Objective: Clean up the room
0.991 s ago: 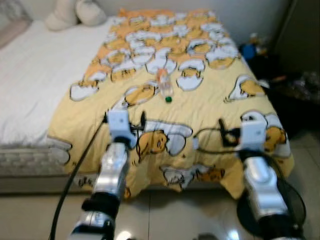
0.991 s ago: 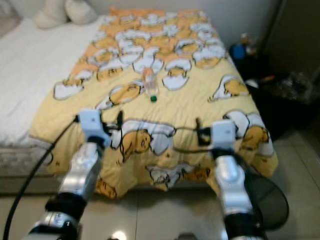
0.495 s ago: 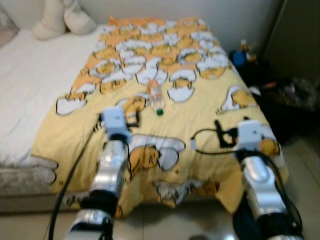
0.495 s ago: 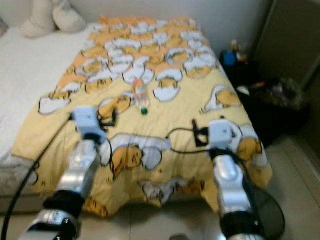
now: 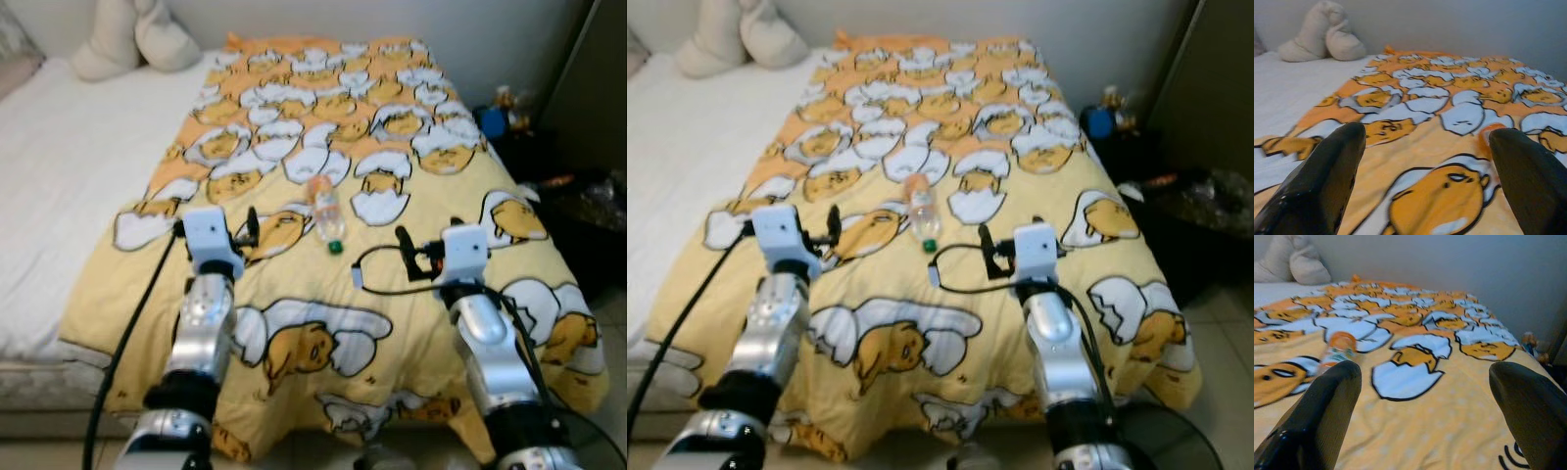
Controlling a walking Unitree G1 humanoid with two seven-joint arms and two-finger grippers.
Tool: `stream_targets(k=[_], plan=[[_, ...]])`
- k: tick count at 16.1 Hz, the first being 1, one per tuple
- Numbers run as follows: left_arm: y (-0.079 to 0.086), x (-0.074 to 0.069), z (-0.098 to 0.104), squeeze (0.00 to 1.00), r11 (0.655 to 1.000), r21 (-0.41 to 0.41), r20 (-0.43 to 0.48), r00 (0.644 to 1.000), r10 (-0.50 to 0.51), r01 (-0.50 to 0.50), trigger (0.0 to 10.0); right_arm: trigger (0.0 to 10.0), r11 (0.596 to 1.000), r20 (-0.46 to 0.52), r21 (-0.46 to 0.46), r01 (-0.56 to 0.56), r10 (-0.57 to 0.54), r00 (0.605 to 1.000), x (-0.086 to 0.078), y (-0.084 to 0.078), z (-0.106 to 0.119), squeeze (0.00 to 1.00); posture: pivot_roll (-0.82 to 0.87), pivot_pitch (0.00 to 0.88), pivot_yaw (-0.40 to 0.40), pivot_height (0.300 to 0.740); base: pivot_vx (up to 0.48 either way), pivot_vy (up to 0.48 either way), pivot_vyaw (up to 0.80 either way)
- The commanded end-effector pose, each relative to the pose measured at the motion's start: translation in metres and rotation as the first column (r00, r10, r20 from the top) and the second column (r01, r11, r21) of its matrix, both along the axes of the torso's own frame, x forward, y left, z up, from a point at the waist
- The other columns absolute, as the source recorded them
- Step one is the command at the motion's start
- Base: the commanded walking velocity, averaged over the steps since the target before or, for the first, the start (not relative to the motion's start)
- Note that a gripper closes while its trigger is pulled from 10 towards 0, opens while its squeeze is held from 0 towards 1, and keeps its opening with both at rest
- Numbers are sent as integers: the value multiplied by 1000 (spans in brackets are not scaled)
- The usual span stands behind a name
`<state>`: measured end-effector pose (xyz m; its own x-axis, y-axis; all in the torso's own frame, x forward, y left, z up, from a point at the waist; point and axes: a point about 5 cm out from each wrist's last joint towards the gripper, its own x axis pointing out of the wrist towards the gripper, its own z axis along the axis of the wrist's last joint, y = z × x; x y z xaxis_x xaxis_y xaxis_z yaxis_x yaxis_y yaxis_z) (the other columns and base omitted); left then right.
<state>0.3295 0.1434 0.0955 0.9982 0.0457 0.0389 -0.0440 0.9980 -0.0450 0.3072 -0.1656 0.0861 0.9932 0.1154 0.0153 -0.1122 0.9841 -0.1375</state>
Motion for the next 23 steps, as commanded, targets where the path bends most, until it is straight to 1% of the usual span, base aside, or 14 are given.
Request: stream_targets(k=[1,4,6,7,8,10,12,13,14,15,17,20,21,23], plan=[[8,2,7,0,1000,21,28,999,22,-23,10000,10000,1000,38,8,-26,26,999,9,9,12,0,-176,0,71,731,428,0,0],[15,2,11,0,998,45,43,998,34,-36,10000,10000,999,42,11,-38,37,998,28,21,24,0,-141,0,66,731,428,0,0],[15,3,14,0,997,82,40,999,1,-4,10000,10000,998,32,68,-12,10,999,46,24,35,0,-105,0,62,731,446,0,0],[16,1,10,0,994,112,-9,1000,-15,16,10000,10000,993,15,119,26,-28,999,56,21,42,0,-46,3,61,731,0,0,0],[14,-2,14,0,994,86,-1,998,-60,60,10000,10000,990,8,128,56,-58,998,63,19,47,0,-17,31,59,731,0,0,0],[18,-13,27,0,973,133,3,981,-193,191,10000,10000,986,9,131,100,-102,995,76,19,59,0,50,98,90,731,0,0,0],[25,-30,36,0,940,177,-22,956,-292,291,10000,10000,985,-13,104,140,-139,990,81,21,61,0,104,148,117,731,0,0,0],[29,-34,38,0,932,195,-33,952,-304,304,10000,10000,984,-28,98,148,-146,989,82,21,60,0,126,174,129,731,0,0,0],[37,-45,43,0,921,218,-58,946,-319,324,10000,10000,981,-60,97,165,-160,985,84,23,58,0,146,203,144,731,0,0,0],[43,-51,46,0,917,231,-80,946,-315,325,10000,10000,981,-91,77,180,-173,981,85,24,54,0,158,223,152,731,0,0,0],[46,-64,49,0,908,230,-109,936,-334,350,10000,10000,972,-136,46,231,-223,965,84,21,47,0,181,266,152,731,0,0,0],[46,-74,51,0,905,223,-122,931,-344,363,10000,10000,961,-107,23,277,-273,956,84,16,50,0,192,287,149,731,0,0,0],[47,-81,51,0,906,218,-143,930,-337,362,10000,10000,954,-100,8,299,-297,950,85,11,51,0,198,301,147,731,0,0,0],[47,-86,50,0,904,220,-163,927,-337,367,10000,10000,943,-111,-1,332,-330,937,84,5,49,0,206,313,148,731,0,0,0]])
